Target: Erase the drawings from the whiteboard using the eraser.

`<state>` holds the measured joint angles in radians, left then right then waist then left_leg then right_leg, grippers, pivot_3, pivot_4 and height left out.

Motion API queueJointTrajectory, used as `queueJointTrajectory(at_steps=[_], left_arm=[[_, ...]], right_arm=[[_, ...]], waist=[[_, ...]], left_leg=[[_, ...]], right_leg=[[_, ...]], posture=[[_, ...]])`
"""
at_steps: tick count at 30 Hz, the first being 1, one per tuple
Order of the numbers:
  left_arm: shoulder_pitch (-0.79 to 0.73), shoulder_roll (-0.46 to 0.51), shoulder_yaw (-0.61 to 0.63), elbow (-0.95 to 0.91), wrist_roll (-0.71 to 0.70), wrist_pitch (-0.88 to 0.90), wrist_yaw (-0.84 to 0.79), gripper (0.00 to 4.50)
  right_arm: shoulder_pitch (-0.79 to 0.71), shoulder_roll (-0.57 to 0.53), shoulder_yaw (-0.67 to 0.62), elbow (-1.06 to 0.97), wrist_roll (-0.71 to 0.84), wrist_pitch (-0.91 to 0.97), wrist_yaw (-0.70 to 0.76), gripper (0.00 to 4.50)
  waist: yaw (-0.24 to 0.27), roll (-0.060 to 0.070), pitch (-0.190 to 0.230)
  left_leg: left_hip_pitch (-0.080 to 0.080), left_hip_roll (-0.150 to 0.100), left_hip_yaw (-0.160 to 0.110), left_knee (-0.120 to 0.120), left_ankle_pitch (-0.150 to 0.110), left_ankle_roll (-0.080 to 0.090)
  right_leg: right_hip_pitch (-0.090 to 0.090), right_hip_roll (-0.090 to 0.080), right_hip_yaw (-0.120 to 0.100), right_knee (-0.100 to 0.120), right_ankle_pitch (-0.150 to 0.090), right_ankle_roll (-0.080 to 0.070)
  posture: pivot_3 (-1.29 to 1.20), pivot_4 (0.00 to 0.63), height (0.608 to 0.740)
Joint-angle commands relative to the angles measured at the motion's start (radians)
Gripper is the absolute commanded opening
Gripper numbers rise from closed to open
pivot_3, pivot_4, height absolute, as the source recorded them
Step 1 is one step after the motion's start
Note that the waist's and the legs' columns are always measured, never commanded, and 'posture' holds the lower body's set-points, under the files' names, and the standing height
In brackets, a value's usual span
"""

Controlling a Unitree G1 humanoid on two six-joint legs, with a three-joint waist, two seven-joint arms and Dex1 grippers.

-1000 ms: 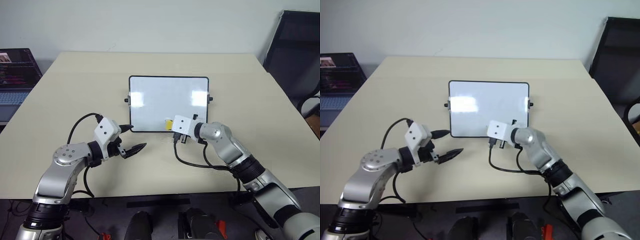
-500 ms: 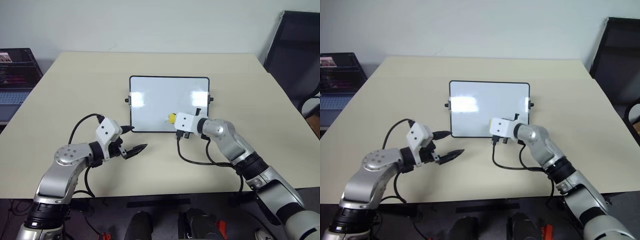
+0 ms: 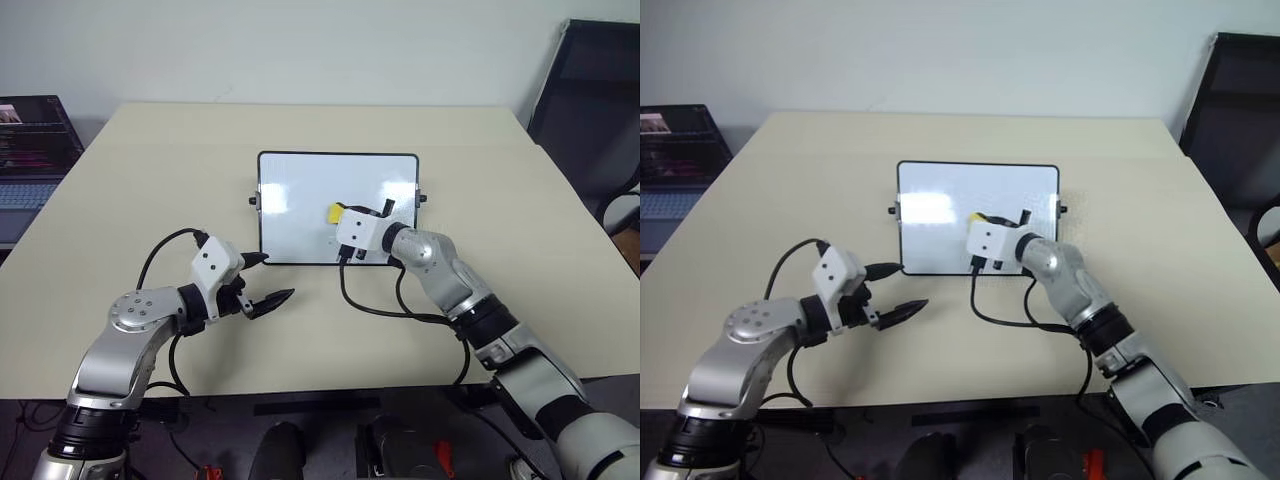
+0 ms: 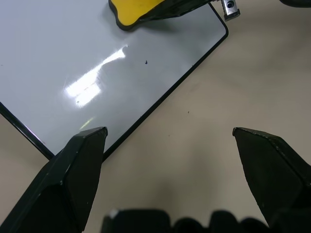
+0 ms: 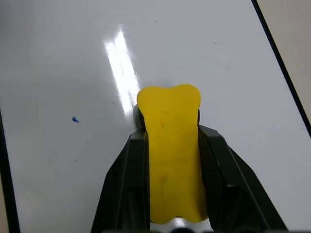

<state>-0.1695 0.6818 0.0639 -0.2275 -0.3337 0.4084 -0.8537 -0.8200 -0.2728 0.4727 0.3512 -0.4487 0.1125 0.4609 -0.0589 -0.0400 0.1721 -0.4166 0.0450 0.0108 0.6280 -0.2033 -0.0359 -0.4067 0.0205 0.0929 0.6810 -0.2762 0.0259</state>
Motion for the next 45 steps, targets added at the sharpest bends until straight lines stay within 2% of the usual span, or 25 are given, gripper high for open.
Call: queueJointTrajectory(at_steps=[1, 3, 5, 12, 22, 32, 38, 45], left_arm=[[-0.001, 0.004, 0.016, -0.041, -0.014, -0.005, 0.003, 4.5], [0.003, 0.005, 0.018, -0.043, -0.014, -0.006, 0.003, 4.5], [0.006, 0.005, 0.019, -0.047, -0.015, -0.004, 0.005, 4.5], [0.009, 0.005, 0.019, -0.052, -0.018, 0.0, 0.006, 4.5], [0.011, 0.005, 0.019, -0.053, -0.021, 0.0, 0.003, 4.5], [0.013, 0.006, 0.018, -0.059, -0.025, 0.006, 0.002, 4.5], [-0.015, 0.005, 0.002, -0.049, -0.024, 0.003, -0.009, 4.5], [-0.108, -0.02, -0.052, -0.05, -0.039, 0.011, -0.037, 4.5]], right_arm=[[0.013, -0.023, 0.034, -0.02, -0.002, 0.021, 0.122, 1.0], [0.044, -0.044, 0.053, -0.043, -0.006, 0.034, 0.185, 1.0], [0.052, -0.052, 0.048, -0.05, -0.015, 0.033, 0.188, 1.0], [-0.007, -0.032, -0.019, -0.001, -0.035, -0.019, 0.02, 1.0], [0.078, -0.074, 0.05, -0.076, -0.032, -0.033, 0.184, 1.0], [0.088, -0.041, -0.023, -0.124, -0.017, -0.008, 0.11, 1.0], [0.214, -0.058, -0.158, -0.37, 0.095, 0.169, 0.174, 1.0], [0.453, -0.068, -0.385, -0.785, 0.229, 0.573, 0.188, 1.0]], waist=[[0.0, 0.0, 0.0], [0.0, 0.0, 0.0], [0.0, 0.0, 0.0], [0.0, 0.0, 0.0], [0.002, 0.0, 0.0], [0.002, 0.0, 0.0], [0.008, 0.0, 0.0], [0.018, 0.0, 0.0]], left_leg=[[0.0, 0.0, 0.0, 0.0, 0.0, 0.0], [0.0, 0.0, 0.0, 0.0, 0.0, 0.0], [0.0, 0.0, 0.0, 0.0, 0.0, 0.0], [0.001, 0.0, 0.0, 0.002, 0.001, 0.0], [0.0, 0.0, 0.0, 0.001, 0.0, 0.0], [0.001, 0.0, 0.0, 0.001, 0.001, 0.0], [-0.001, -0.001, -0.001, 0.0, 0.0, 0.0], [-0.002, -0.001, -0.002, 0.001, 0.0, 0.0]], right_leg=[[0.0, 0.0, 0.0, 0.0, 0.0, 0.0], [0.0, 0.0, 0.0, 0.0, 0.0, 0.0], [0.001, 0.0, -0.001, 0.0, 0.0, 0.0], [0.001, 0.0, 0.0, 0.001, -0.001, 0.003], [0.001, 0.0, 0.0, 0.0, -0.001, 0.001], [0.0, 0.0, 0.0, 0.001, -0.001, 0.002], [0.0, 0.0, -0.001, 0.0, -0.001, 0.002], [0.0, 0.001, -0.002, 0.0, -0.003, 0.005]], posture=[[0.0, 0.15, 0.74], [0.0, 0.15, 0.74], [0.0, 0.15, 0.74], [0.0, 0.15, 0.74], [0.0, 0.15, 0.74], [0.0, 0.15, 0.74], [0.0, 0.15, 0.74], [0.0, 0.15, 0.74]])
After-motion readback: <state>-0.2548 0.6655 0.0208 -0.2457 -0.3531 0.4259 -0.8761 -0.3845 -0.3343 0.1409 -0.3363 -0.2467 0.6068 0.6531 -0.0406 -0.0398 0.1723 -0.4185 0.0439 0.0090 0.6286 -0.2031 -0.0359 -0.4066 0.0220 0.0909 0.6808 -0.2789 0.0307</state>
